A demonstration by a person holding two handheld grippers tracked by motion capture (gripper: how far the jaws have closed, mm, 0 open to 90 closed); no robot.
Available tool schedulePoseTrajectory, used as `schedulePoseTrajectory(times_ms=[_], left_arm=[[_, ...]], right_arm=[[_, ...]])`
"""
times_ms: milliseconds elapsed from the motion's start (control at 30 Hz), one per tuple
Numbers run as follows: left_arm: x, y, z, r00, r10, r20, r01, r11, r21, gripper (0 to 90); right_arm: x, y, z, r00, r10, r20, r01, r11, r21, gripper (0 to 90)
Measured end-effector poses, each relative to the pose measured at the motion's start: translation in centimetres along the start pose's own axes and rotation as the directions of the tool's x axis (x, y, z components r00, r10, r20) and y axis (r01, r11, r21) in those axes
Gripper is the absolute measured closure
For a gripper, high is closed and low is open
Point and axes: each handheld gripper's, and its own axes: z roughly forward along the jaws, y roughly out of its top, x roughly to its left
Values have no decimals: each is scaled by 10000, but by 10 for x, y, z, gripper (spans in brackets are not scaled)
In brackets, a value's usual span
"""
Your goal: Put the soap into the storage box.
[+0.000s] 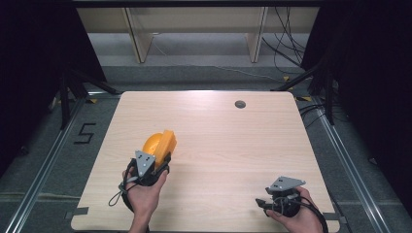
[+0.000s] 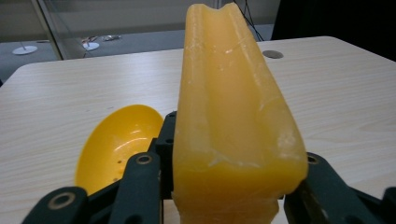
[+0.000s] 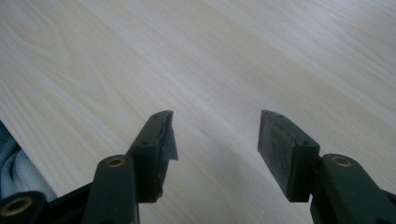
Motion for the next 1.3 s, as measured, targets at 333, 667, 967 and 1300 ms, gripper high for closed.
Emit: schedulePoseTrajectory(times_ms=[333, 667, 967, 1300], left_arm=[[17, 9, 1, 9979, -307, -574, 296, 9994, -203, 605], [27, 7, 9, 9923, -583, -1088, 571, 9983, -145, 606], [37, -1, 30, 9885, -715, -1334, 738, 9972, 125, 606], [38, -13, 44, 9881, -675, -1384, 740, 9963, 426, 606]], right_arm=[[1, 0, -1, 9999, 124, -74, -123, 9998, 144, 456], [1, 0, -1, 9998, 171, -76, -170, 9997, 164, 456], [0, 0, -1, 9998, 90, -150, -85, 9995, 304, 456], [-1, 0, -1, 9999, 32, -137, -28, 9997, 251, 456]])
